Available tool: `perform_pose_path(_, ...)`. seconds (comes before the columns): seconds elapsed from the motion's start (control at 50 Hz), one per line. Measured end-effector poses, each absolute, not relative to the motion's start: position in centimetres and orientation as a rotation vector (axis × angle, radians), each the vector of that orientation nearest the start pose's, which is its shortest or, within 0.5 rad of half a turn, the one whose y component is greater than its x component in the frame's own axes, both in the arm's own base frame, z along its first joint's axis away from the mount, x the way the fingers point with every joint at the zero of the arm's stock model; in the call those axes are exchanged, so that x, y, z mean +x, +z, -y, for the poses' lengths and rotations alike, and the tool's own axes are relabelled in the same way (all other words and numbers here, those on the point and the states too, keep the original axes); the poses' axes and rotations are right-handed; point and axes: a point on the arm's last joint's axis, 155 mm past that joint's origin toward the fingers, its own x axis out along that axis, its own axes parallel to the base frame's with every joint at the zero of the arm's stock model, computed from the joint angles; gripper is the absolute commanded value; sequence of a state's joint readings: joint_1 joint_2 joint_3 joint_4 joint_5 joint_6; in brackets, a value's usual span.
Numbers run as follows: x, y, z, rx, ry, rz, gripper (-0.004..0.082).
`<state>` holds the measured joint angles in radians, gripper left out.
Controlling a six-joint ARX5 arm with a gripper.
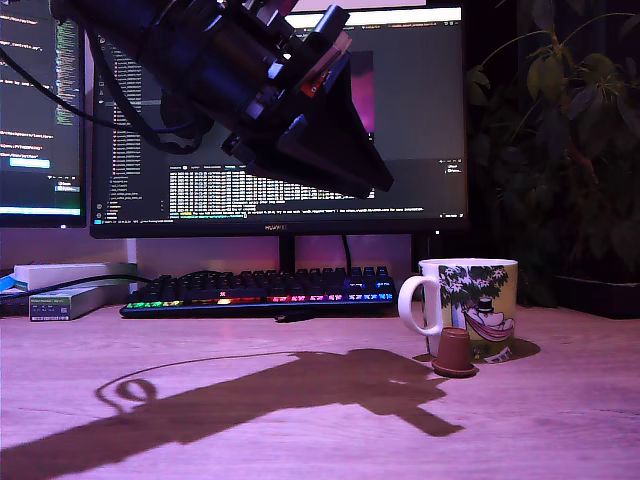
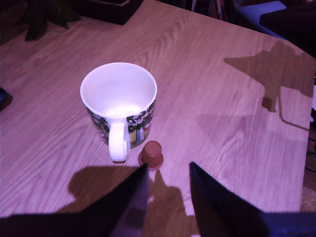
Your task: Pick up the coffee capsules from the table one by one and drop them inside the nearest coffee cup
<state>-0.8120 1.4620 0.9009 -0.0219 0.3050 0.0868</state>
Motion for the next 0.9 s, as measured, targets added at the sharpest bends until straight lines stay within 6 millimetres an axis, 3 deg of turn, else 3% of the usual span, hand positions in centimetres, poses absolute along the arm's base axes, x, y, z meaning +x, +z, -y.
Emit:
perform_pose_path(0.56,26.6,16.1,35.5,0.214,-1.100,-0.505,0.0212)
perform_pose_path(0.64,26.7,16.7,35.7,0.205,-1.107,-0.478,0.0299)
perform_pose_path(0.76,26.4,17.0,36.1,0.191,-1.135,-0.450,0.0507)
perform_pose_path(0.9,26.3,16.9,36.3,0.178,-1.145,-0.400,0.0523)
